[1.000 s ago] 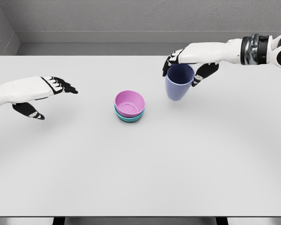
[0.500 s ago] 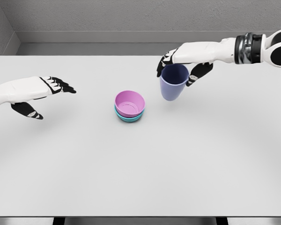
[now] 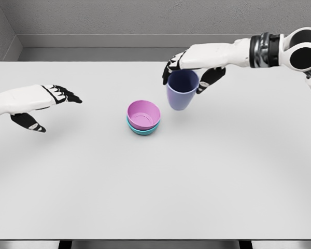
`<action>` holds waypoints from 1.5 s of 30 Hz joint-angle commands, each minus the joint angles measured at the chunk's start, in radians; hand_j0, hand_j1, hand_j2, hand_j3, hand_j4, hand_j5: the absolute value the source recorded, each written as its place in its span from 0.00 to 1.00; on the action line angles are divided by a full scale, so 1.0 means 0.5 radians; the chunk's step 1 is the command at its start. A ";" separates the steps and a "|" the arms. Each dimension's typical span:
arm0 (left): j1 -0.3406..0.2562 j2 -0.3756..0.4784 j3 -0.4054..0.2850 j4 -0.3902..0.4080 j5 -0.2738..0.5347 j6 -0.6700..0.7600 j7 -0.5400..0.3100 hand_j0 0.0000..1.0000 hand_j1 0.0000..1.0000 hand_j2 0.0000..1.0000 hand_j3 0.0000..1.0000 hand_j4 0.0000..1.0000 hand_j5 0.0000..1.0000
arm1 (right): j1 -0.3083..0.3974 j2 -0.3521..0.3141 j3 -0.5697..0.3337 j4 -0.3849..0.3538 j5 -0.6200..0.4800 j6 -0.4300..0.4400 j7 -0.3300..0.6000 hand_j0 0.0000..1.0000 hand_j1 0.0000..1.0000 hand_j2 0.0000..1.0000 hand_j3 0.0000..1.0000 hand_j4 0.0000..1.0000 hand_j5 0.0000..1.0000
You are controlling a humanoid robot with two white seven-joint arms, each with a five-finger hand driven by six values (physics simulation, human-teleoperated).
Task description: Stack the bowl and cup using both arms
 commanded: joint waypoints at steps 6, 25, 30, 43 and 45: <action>0.000 0.002 0.000 0.005 0.014 0.005 0.001 1.00 1.00 1.00 1.00 1.00 1.00 | -0.034 0.096 0.018 -0.003 -0.016 0.031 0.001 0.65 0.65 0.65 0.65 0.65 0.65; -0.003 -0.001 0.000 0.005 0.014 0.005 0.001 1.00 1.00 1.00 1.00 1.00 1.00 | -0.074 0.255 0.039 0.019 -0.028 0.107 0.001 0.64 0.64 0.64 0.64 0.64 0.64; -0.003 0.002 0.000 0.005 0.014 0.005 0.001 1.00 1.00 1.00 1.00 1.00 1.00 | -0.074 0.265 0.052 0.025 -0.037 0.107 0.001 0.65 0.65 0.65 0.65 0.65 0.65; 0.000 0.002 0.000 0.005 0.014 0.005 0.001 1.00 1.00 1.00 1.00 1.00 1.00 | -0.071 0.366 0.092 0.099 -0.040 0.129 0.001 0.65 0.65 0.65 0.65 0.65 0.65; -0.003 0.002 0.000 0.002 0.014 0.005 0.001 1.00 1.00 1.00 1.00 1.00 1.00 | -0.071 0.372 0.092 0.111 -0.040 0.129 0.001 0.65 0.65 0.65 0.65 0.65 0.65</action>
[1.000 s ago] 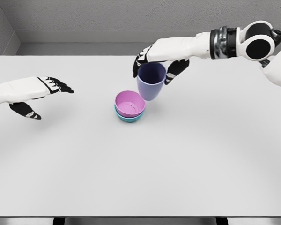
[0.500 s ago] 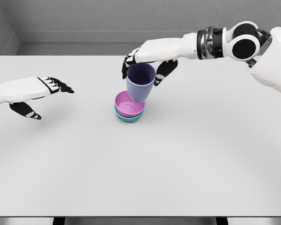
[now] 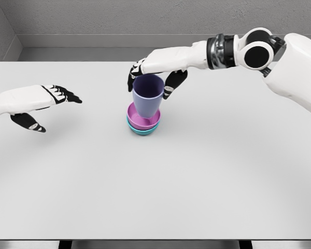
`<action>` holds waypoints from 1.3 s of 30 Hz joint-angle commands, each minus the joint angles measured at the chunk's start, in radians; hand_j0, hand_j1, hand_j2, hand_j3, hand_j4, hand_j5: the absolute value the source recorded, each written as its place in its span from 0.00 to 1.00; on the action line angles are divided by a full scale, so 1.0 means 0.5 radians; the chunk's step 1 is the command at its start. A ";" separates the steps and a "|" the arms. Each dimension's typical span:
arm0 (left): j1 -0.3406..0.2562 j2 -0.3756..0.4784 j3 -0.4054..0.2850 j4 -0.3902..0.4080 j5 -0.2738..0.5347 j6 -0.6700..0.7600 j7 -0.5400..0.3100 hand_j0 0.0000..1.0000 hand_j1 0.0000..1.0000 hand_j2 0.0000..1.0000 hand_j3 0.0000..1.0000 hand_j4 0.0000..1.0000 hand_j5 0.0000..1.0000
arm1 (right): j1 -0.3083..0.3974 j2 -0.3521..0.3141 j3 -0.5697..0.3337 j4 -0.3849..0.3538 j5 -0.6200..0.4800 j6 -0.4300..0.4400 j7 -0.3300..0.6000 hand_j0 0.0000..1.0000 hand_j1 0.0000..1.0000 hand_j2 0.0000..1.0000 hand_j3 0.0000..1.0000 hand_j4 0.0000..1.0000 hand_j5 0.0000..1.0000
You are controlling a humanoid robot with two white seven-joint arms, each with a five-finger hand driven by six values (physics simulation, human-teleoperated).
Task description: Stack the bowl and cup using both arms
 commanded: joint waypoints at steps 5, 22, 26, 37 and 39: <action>0.003 0.002 0.001 0.000 0.012 0.005 0.001 1.00 1.00 1.00 1.00 1.00 1.00 | -0.003 0.049 0.018 0.076 -0.012 0.002 0.000 0.65 0.65 0.65 0.65 0.65 0.65; 0.012 0.002 -0.009 0.000 0.009 0.005 0.001 1.00 1.00 1.00 1.00 1.00 1.00 | -0.003 0.082 0.049 0.119 -0.012 0.036 0.000 1.00 1.00 1.00 1.00 1.00 1.00; 0.009 0.002 -0.015 0.000 0.009 0.005 0.001 1.00 1.00 1.00 1.00 1.00 1.00 | 0.000 0.064 0.033 0.116 -0.009 0.027 0.000 1.00 1.00 1.00 1.00 1.00 1.00; 0.025 0.005 -0.002 0.000 0.009 0.005 0.001 1.00 1.00 1.00 1.00 1.00 1.00 | 0.279 -0.684 -0.169 0.119 -0.485 -0.206 0.000 1.00 1.00 1.00 1.00 1.00 1.00; 0.025 0.005 -0.012 0.000 0.015 0.005 0.001 1.00 1.00 1.00 1.00 1.00 1.00 | 0.334 -0.816 -0.188 0.119 -0.607 -0.284 0.000 1.00 1.00 1.00 1.00 1.00 1.00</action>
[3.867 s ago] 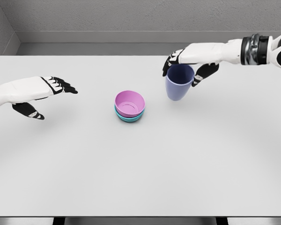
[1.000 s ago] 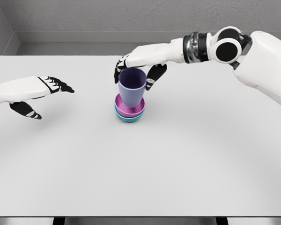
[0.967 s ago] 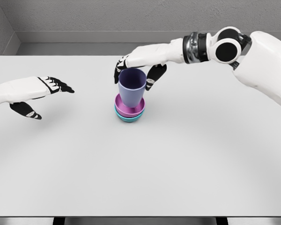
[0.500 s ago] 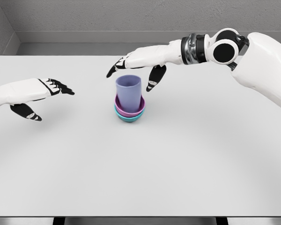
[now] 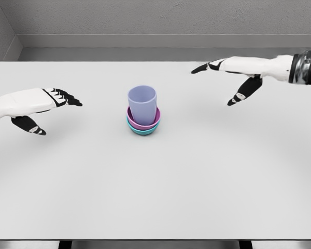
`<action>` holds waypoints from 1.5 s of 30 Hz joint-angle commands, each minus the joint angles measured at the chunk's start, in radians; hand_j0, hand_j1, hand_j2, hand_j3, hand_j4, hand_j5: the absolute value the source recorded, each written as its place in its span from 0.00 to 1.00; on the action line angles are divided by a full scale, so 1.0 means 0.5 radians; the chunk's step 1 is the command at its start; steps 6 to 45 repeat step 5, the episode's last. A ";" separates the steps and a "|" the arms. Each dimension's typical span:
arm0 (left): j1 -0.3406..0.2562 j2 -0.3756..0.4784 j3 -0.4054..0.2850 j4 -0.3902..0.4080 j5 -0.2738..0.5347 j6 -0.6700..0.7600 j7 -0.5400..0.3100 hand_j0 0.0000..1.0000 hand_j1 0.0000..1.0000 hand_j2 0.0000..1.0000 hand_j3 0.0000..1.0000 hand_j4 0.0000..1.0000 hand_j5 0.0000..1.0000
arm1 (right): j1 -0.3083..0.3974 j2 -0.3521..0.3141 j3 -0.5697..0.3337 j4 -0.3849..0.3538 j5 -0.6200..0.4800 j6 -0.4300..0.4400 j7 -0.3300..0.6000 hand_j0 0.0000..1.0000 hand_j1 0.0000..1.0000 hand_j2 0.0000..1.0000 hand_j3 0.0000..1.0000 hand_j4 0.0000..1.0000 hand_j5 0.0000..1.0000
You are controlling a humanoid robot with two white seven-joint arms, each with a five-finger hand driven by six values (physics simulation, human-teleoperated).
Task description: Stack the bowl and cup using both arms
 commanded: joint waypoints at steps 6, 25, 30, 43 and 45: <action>-0.003 -0.001 -0.012 -0.003 0.009 0.005 0.001 1.00 1.00 1.00 1.00 1.00 1.00 | 0.067 -0.211 -0.141 -0.004 -0.154 -0.077 -0.001 1.00 1.00 1.00 1.00 1.00 1.00; -0.003 -0.001 -0.012 -0.003 0.009 0.005 0.001 1.00 1.00 1.00 1.00 1.00 1.00 | 0.067 -0.211 -0.141 -0.004 -0.154 -0.077 -0.001 1.00 1.00 1.00 1.00 1.00 1.00; -0.003 -0.001 -0.012 -0.003 0.009 0.005 0.001 1.00 1.00 1.00 1.00 1.00 1.00 | 0.067 -0.211 -0.141 -0.004 -0.154 -0.077 -0.001 1.00 1.00 1.00 1.00 1.00 1.00; -0.003 -0.001 -0.012 -0.003 0.009 0.005 0.001 1.00 1.00 1.00 1.00 1.00 1.00 | 0.067 -0.211 -0.141 -0.004 -0.154 -0.077 -0.001 1.00 1.00 1.00 1.00 1.00 1.00; -0.003 -0.001 -0.012 -0.003 0.009 0.005 0.001 1.00 1.00 1.00 1.00 1.00 1.00 | 0.067 -0.211 -0.141 -0.004 -0.154 -0.077 -0.001 1.00 1.00 1.00 1.00 1.00 1.00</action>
